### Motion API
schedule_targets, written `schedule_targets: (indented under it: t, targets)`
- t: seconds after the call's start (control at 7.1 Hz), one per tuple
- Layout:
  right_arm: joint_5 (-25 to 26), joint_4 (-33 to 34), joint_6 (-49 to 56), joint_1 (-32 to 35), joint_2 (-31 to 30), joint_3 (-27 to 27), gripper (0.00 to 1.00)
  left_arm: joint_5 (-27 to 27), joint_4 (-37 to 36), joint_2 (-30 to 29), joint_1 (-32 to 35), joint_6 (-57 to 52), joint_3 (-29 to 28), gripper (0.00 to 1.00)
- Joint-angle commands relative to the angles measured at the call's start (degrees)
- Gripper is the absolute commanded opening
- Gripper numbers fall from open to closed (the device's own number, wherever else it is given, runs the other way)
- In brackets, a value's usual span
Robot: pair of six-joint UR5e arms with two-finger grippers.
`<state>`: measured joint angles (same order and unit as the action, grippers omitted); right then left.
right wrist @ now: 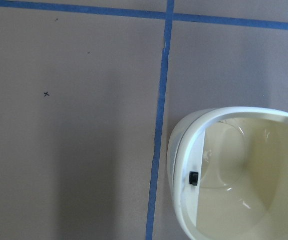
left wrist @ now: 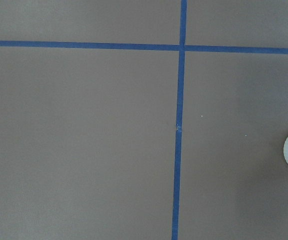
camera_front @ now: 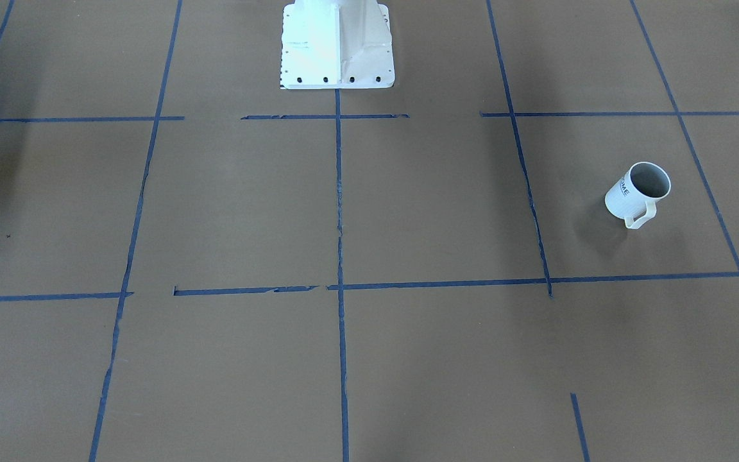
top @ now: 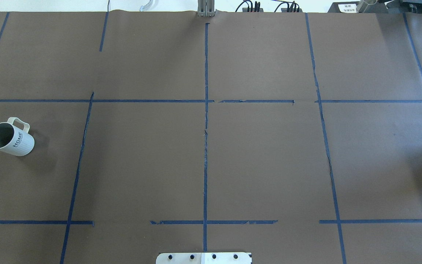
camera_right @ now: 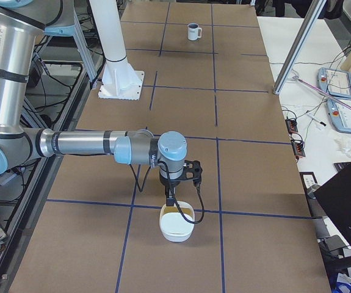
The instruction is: Left arm hands cup to right arm to dump lemon
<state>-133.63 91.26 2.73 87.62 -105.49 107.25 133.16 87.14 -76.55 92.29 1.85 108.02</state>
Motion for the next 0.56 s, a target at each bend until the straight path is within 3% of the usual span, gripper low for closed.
schedule_targets:
  t: [0.0, 0.42]
  targets:
    - [-0.9, -0.1, -0.1, 0.0, -0.1, 0.1, 1.00, 0.0, 0.8, 0.2, -0.7, 0.0, 0.3, 1.00]
    - [-0.9, -0.4, 0.1, 0.0, -0.1, 0.2, 1.00, 0.1, 1.3, 1.2, -0.7, -0.1, 0.6, 1.00]
